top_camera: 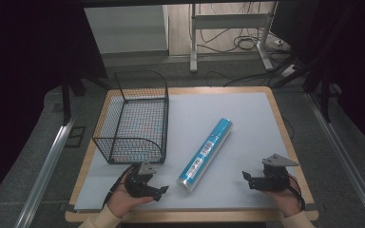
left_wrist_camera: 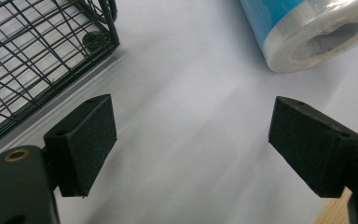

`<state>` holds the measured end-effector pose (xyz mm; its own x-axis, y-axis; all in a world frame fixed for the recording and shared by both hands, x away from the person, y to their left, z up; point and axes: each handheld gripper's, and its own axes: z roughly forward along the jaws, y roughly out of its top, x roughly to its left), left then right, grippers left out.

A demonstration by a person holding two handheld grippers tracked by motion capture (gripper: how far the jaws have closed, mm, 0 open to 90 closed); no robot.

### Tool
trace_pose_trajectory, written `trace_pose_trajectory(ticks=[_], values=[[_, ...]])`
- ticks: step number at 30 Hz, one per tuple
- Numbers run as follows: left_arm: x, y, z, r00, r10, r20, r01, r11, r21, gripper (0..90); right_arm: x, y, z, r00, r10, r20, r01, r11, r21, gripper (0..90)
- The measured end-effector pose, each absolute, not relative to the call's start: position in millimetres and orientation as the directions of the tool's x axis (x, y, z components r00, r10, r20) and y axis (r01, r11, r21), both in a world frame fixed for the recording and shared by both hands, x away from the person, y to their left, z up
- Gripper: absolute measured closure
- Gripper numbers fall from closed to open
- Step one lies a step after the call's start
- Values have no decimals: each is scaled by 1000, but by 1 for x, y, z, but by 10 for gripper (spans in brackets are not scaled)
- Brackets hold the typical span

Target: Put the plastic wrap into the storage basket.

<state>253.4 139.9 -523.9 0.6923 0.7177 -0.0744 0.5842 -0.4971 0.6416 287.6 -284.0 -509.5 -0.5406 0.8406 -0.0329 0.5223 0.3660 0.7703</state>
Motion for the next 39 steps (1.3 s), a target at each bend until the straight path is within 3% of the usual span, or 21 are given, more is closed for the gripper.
trace_pose_trajectory(ticks=[25, 39], values=[[252, 142, -517, 670, 736, -96, 595, -456, 661, 150, 287, -285, -508, -560, 828, 7, 526, 350, 775, 100], [242, 129, -477, 710, 694, -115, 549, -444, 708, 164, 288, -285, -508, -550, 835, 15, 531, 336, 778, 108]])
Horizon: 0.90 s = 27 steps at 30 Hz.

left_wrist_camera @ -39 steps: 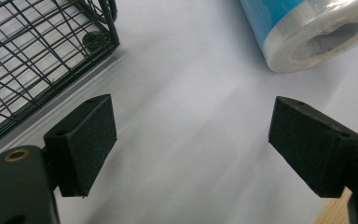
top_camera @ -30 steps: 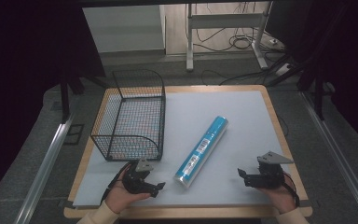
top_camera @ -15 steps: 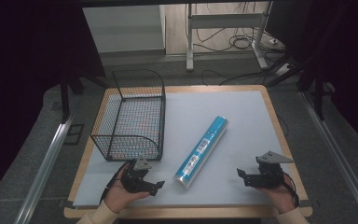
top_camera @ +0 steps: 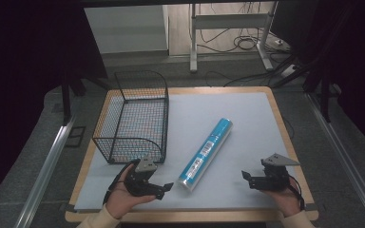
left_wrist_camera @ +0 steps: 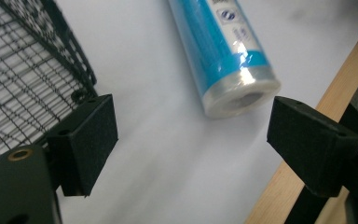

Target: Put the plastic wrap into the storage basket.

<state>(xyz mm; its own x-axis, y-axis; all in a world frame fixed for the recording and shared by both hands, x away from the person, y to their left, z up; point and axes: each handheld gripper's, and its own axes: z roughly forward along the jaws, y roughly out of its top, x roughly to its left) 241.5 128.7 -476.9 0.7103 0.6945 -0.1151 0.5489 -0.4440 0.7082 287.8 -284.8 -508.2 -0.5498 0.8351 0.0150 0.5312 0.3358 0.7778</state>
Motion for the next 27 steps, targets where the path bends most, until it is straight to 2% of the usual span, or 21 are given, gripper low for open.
trace_pose_trajectory(ticks=[18, 27], values=[[251, 98, -458, 732, 671, -118, 528, -450, 720, 169, 288, -283, -509, -558, 830, 3, 526, 351, 775, 108], [259, 81, -449, 754, 651, -88, 496, -477, 725, 171, 288, -285, -509, -542, 841, 3, 531, 339, 777, 111]])
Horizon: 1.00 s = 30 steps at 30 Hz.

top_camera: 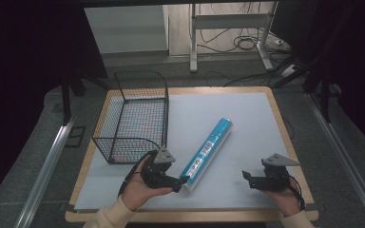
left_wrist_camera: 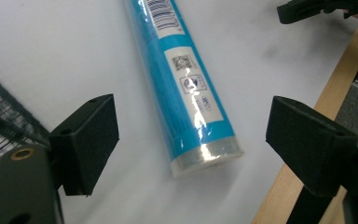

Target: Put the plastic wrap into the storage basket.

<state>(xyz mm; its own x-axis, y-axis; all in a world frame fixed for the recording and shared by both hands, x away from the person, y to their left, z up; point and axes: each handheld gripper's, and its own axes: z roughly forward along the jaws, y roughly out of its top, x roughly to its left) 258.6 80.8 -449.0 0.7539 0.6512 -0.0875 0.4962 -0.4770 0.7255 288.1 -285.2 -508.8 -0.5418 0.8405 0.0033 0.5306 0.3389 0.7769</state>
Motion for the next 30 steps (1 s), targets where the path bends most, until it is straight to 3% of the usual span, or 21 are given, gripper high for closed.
trace_pose_trajectory(ticks=[8, 30], values=[[268, 62, -441, 761, 646, -53, 474, -500, 725, 172, 288, -284, -511, -550, 835, -2, 531, 351, 771, 111], [310, 21, -453, 740, 671, -56, 536, -538, 651, 163, 288, -286, -510, -549, 836, -13, 530, 360, 768, 111]])
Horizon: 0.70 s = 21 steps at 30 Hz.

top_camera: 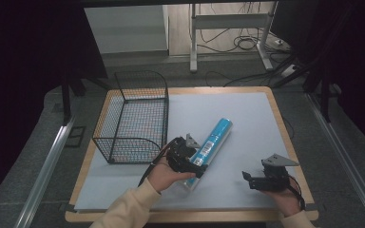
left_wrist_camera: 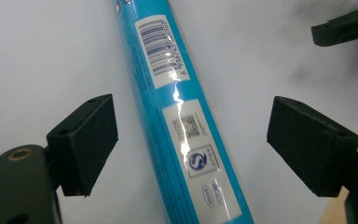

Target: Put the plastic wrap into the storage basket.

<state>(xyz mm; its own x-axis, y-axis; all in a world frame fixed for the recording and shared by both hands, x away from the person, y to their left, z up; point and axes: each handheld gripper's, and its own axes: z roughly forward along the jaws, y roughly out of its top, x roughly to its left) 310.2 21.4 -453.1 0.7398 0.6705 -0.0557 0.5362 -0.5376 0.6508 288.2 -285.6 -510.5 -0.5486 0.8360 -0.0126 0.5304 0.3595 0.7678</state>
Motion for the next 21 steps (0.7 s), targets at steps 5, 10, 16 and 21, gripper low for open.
trace_pose_trajectory(ticks=[5, 10, 16, 21], values=[[319, 15, -459, 730, 681, -63, 553, -534, 639, 163, 288, -286, -511, -548, 836, -16, 529, 362, 768, 111], [326, 11, -463, 726, 684, -66, 566, -541, 622, 162, 289, -286, -511, -549, 836, -16, 530, 362, 767, 111], [335, -1, -468, 721, 690, -65, 581, -551, 599, 157, 289, -287, -511, -546, 837, -12, 534, 359, 765, 111], [340, -11, -471, 714, 698, -47, 586, -560, 585, 158, 290, -288, -512, -548, 836, -13, 537, 364, 761, 111]])
